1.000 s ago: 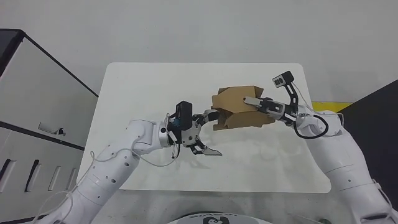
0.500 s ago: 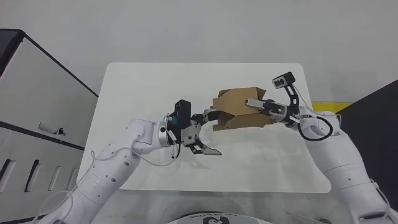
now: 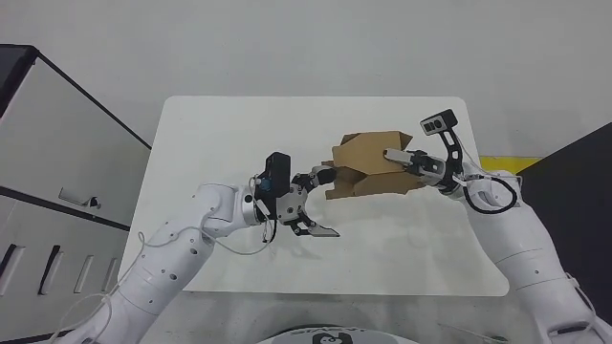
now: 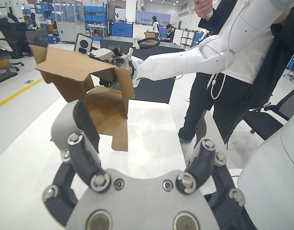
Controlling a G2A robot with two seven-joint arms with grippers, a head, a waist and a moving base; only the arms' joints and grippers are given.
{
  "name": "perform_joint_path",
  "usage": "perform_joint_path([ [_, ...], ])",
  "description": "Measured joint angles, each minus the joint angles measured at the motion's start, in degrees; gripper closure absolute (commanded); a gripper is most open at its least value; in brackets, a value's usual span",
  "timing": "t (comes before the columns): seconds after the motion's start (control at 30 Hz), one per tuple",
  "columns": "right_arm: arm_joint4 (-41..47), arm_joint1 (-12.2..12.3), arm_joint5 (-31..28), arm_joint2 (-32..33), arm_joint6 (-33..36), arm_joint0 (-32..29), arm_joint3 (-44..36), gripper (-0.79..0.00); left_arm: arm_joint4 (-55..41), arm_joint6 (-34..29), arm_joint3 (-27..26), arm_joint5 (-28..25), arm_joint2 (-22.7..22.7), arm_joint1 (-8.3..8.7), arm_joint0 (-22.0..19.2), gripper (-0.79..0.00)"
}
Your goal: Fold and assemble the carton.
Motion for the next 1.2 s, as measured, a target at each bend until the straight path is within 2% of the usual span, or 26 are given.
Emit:
perform_joint_path([
  [0.37,-5.6,0.3,2.0,0.0,2.0,0.3,-2.9,0.000,-0.4,-0.5,0.5,0.0,0.1,0.05,-0.9,-0.785],
  [1.2,-8.9,1.8,5.9,-0.6,5.9,0.2,-5.8,0.000,0.5,0.5,0.5,0.7,-0.8,-0.08,-1.0,-0.785],
])
